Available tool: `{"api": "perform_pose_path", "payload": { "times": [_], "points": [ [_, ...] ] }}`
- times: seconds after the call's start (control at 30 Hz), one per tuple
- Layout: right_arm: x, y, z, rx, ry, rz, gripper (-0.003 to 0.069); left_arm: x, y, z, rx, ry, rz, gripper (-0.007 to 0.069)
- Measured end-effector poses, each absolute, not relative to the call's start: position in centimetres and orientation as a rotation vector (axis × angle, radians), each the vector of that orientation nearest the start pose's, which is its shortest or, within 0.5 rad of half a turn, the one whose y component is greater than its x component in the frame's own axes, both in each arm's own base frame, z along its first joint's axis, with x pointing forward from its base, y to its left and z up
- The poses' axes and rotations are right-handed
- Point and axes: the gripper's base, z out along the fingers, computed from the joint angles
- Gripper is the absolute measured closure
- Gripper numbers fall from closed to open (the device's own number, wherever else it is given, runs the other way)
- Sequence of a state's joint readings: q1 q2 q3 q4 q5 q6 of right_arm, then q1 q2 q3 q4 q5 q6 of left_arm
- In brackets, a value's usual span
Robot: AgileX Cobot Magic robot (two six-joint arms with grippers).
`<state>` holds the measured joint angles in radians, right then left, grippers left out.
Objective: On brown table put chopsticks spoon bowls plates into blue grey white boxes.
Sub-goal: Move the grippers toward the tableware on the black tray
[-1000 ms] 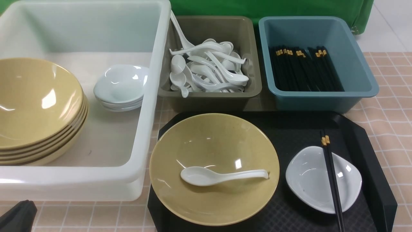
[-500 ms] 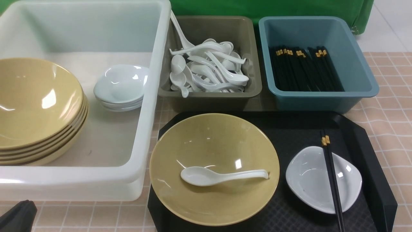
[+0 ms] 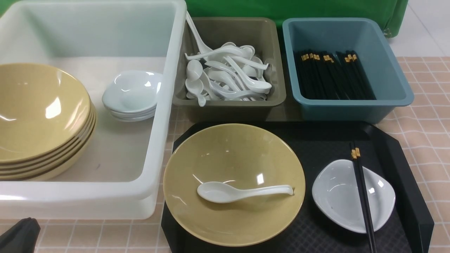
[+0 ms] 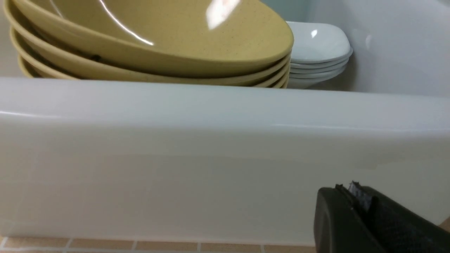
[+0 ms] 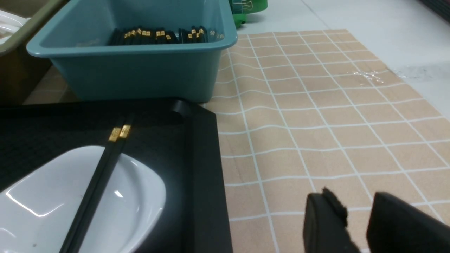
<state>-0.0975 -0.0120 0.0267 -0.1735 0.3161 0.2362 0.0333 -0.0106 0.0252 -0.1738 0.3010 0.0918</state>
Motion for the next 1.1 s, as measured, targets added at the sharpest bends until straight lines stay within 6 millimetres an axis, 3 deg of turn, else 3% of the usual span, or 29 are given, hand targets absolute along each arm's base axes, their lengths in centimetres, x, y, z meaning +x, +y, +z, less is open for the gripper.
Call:
{"api": "perform_pose_path", "payload": {
  "times": [0.07, 0.2, 0.23, 0.27, 0.33, 0.43, 0.5, 0.7, 0.8, 0.9, 1.0, 1.1],
  "points": [
    [5.3, -1.0, 17.7, 0.225, 1.796, -0.040, 0.0423, 5.5, -0.4, 17.9, -0.122, 1.782, -0.149, 0.0620],
    [5.4, -1.0, 17.8, 0.485, 1.729, 0.181, 0.0423, 5.5, -1.1, 18.6, -0.532, 1.669, -0.625, 0.0620],
    [5.4, -1.0, 17.8, 0.504, 1.722, 0.198, 0.0423, 5.5, -1.2, 18.6, -0.555, 1.662, -0.652, 0.0620],
    [5.4, -0.9, 18.1, 0.667, 1.648, 0.361, 0.0423, 5.5, -1.5, 18.9, -0.735, 1.589, -0.867, 0.0620],
    [5.5, -0.8, 18.4, 0.824, 1.552, 0.533, 0.0423, 5.5, -1.6, 19.3, -0.892, 1.506, -1.059, 0.0620],
    [5.6, -0.7, 18.8, 0.980, 1.428, 0.724, 0.0423, 5.5, -1.7, 19.6, -1.023, 1.410, -1.215, 0.0620],
    [5.6, -0.7, 18.9, 1.003, 1.415, 0.748, 0.0423, 5.5, -1.6, 19.7, -1.047, 1.384, -1.241, 0.0620],
    [5.6, -0.7, 18.7, 0.937, 1.461, 0.676, 0.0423, 5.5, -1.9, 19.6, -0.987, 1.436, -1.218, 0.0620],
    [5.5, -0.7, 18.7, 0.912, 1.483, 0.645, 0.0423, 5.3, -2.4, 20.0, -0.809, 1.524, -1.123, 0.0620],
    [5.6, -0.7, 18.8, 0.842, 1.487, 0.608, 0.0423, 5.0, -2.6, 21.8, -0.615, 1.535, -1.022, 0.0620],
    [5.5, -0.5, 20.0, 0.696, 1.517, 0.546, 0.0423, 4.1, -2.8, 25.3, -0.344, 1.498, -0.847, 0.0620],
    [5.3, -0.1, 23.4, 0.496, 1.587, 0.449, 0.0465, 4.1, -3.0, 28.0, -0.189, 1.532, -0.714, 0.0620]
  ]
}}
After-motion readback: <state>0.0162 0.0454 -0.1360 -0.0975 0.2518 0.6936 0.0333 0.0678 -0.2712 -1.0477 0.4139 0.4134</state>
